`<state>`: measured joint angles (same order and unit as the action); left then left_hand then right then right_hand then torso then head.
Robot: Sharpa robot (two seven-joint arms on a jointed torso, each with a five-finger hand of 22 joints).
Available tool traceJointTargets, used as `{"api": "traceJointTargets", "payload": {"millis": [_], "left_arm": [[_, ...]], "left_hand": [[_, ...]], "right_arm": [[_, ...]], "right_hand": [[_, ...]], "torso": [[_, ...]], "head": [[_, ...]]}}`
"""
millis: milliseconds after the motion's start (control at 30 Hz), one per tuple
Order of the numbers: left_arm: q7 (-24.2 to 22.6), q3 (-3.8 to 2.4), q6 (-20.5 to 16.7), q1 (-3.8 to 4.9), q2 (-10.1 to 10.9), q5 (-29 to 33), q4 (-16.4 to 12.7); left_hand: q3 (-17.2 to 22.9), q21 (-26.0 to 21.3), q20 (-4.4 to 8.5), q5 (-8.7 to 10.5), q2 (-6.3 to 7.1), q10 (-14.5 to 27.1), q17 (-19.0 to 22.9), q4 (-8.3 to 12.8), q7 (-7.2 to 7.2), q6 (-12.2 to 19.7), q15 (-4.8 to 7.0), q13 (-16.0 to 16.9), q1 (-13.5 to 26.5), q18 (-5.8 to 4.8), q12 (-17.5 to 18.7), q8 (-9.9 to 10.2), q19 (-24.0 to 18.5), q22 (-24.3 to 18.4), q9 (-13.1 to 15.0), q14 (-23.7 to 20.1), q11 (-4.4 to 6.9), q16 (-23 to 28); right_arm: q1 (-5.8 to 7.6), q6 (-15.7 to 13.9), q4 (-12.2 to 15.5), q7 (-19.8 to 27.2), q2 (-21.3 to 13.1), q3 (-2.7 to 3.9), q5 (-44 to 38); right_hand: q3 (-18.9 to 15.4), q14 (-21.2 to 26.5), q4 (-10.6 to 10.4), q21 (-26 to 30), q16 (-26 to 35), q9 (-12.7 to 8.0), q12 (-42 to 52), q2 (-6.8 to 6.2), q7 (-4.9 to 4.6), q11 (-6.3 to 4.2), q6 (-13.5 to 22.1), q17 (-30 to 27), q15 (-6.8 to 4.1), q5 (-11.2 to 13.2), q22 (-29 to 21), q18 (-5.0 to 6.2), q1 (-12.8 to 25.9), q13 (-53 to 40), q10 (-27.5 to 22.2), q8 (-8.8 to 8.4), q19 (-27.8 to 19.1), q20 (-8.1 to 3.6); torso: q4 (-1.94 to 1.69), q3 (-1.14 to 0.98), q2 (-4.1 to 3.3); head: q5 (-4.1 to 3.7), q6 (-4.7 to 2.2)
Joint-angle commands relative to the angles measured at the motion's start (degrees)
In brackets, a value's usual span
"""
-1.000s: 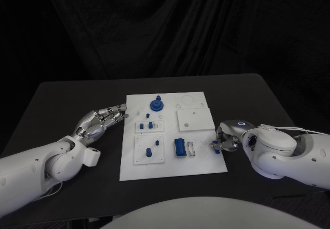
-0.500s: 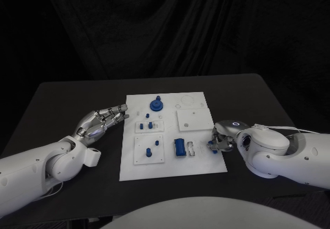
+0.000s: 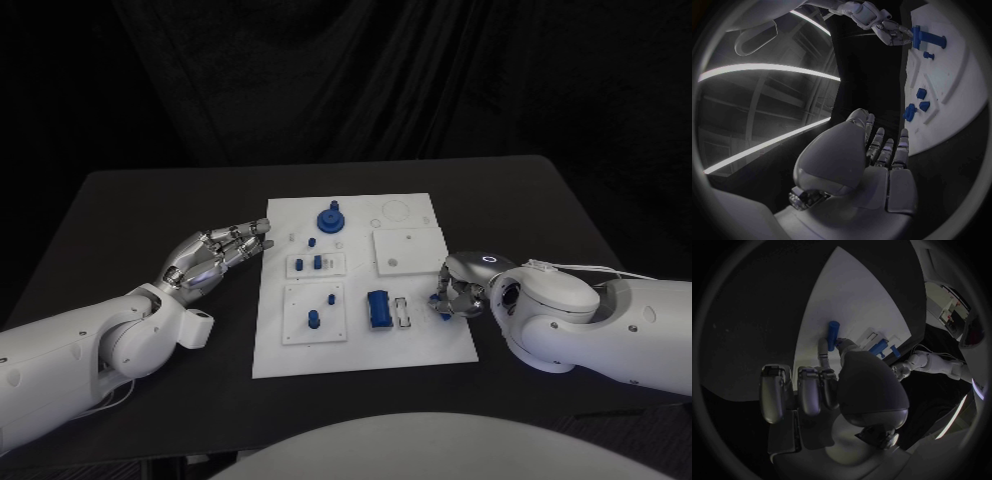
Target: Assemble the parts on the task board
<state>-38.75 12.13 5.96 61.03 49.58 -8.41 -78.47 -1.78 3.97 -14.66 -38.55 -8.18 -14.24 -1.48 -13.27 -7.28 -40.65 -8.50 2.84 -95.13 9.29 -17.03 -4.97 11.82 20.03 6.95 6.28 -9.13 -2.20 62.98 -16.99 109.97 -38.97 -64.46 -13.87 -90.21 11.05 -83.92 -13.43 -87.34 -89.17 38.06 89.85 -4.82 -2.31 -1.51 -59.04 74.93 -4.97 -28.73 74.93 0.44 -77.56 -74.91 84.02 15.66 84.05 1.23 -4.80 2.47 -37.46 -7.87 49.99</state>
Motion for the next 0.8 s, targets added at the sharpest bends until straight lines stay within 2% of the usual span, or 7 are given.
{"api": "traceJointTargets", "payload": {"millis": [33,200,300,433,567,800], "left_arm": [[-0.8,-0.05,0.9,-0.13,0.0,0.3,-0.1],[-0.8,-0.05,1.0,-0.18,-0.1,0.3,0.0],[-0.7,-0.05,1.0,-0.2,-0.1,0.3,0.0],[-0.7,-0.05,1.0,-0.22,-0.2,0.3,0.0],[-0.6,-0.05,1.0,-0.22,-0.2,0.3,0.0],[-0.5,-0.05,1.1,-0.23,-0.4,0.3,0.1]], "left_hand": [[0.4,0.3,0.11,-0.21,0.12,-0.1,-0.1,0.0,-0.37,0.0,-0.21,0.1,-0.6,0.46,-0.2,0.3,0.4,0.0,-0.1,0.0,-0.38,-0.2],[0.6,0.3,0.02,-0.21,0.11,-0.1,-0.1,0.0,-0.38,0.0,-0.27,0.1,-0.7,0.49,-0.2,0.3,0.4,0.1,-0.1,0.1,-0.42,-0.3],[0.6,0.3,0.02,-0.21,0.11,-0.1,-0.1,0.0,-0.38,0.0,-0.27,0.1,-0.7,0.49,-0.2,0.3,0.4,0.1,-0.1,0.1,-0.42,-0.3],[0.6,0.3,0.02,-0.21,0.11,-0.1,-0.1,0.0,-0.38,0.0,-0.27,0.1,-0.7,0.49,-0.2,0.3,0.4,0.1,-0.1,0.1,-0.42,-0.3],[0.6,0.3,0.02,-0.21,0.11,-0.1,-0.1,0.0,-0.38,0.0,-0.27,0.1,-0.7,0.49,-0.2,0.3,0.4,0.1,-0.1,0.1,-0.42,-0.3],[0.6,0.4,-0.04,-0.22,0.11,-0.1,-0.1,0.0,-0.4,0.0,-0.31,0.1,-0.7,0.52,-0.2,0.3,0.5,0.1,-0.1,0.1,-0.44,-0.3]], "right_arm": [[-0.52,-5.1,0.4,0.2,-0.2,-0.37,7.4],[-0.41,-11.3,2.0,3.2,-0.9,-0.33,15.8],[-0.16,-15.1,3.0,5.4,-1.0,-0.31,22.2],[0.05,-18.8,3.7,7.6,-0.7,-0.29,29.1],[0.13,-20.2,3.9,8.5,-0.2,-0.29,33.1],[0.16,-20.3,3.3,8.9,0.6,-0.3,35.9]], "right_hand": [[7.3,-5.6,5.2,0.2,0.3,0.7,0.2,-1.52,0.13,-0.32,-0.5,12.5,-0.37,-0.3,14.0,0.38,1.4,-15.1,6.0,0.36,4.5,-0.16],[8.6,-5.5,5.2,0.2,0.4,0.9,0.2,-2.05,0.21,-0.4,-0.6,12.3,-0.4,-0.5,14.0,0.38,2.3,-15.1,6.0,0.46,4.5,-0.18],[9.3,-5.5,5.1,0.4,0.5,1.0,0.2,-2.4,0.32,-0.48,-0.9,12.0,-0.44,-0.7,13.9,0.45,3.0,-15.1,6.0,0.58,4.4,-0.21],[10.3,-5.4,5.2,0.5,0.6,1.3,0.2,-2.88,0.44,-0.6,-1.1,11.9,-0.53,-1.3,13.9,0.48,3.7,-15.1,6.0,0.76,4.4,-0.28],[10.6,-5.5,5.2,0.4,0.5,1.4,0.2,-2.98,0.54,-0.68,-1.3,12.0,-0.58,-1.5,13.9,0.46,4.0,-15.1,6.0,0.95,4.4,-0.32],[11.2,-5.4,4.9,0.4,0.6,1.7,0.2,-3.21,0.58,-0.76,-1.1,11.8,-0.66,-1.0,13.9,0.46,5.1,-15.1,6.0,1.12,4.4,-0.4]], "torso": [[-0.01,0.0,0.0],[-0.1,0.01,-0.02],[0.05,0.0,-0.03],[0.11,0.01,-0.04],[-0.08,-0.01,-0.02],[-0.07,0.01,-0.06]], "head": [[0.07,0.01],[0.18,0.01],[0.35,0.01],[0.36,0.01],[0.21,0.01],[0.29,0.01]]}}
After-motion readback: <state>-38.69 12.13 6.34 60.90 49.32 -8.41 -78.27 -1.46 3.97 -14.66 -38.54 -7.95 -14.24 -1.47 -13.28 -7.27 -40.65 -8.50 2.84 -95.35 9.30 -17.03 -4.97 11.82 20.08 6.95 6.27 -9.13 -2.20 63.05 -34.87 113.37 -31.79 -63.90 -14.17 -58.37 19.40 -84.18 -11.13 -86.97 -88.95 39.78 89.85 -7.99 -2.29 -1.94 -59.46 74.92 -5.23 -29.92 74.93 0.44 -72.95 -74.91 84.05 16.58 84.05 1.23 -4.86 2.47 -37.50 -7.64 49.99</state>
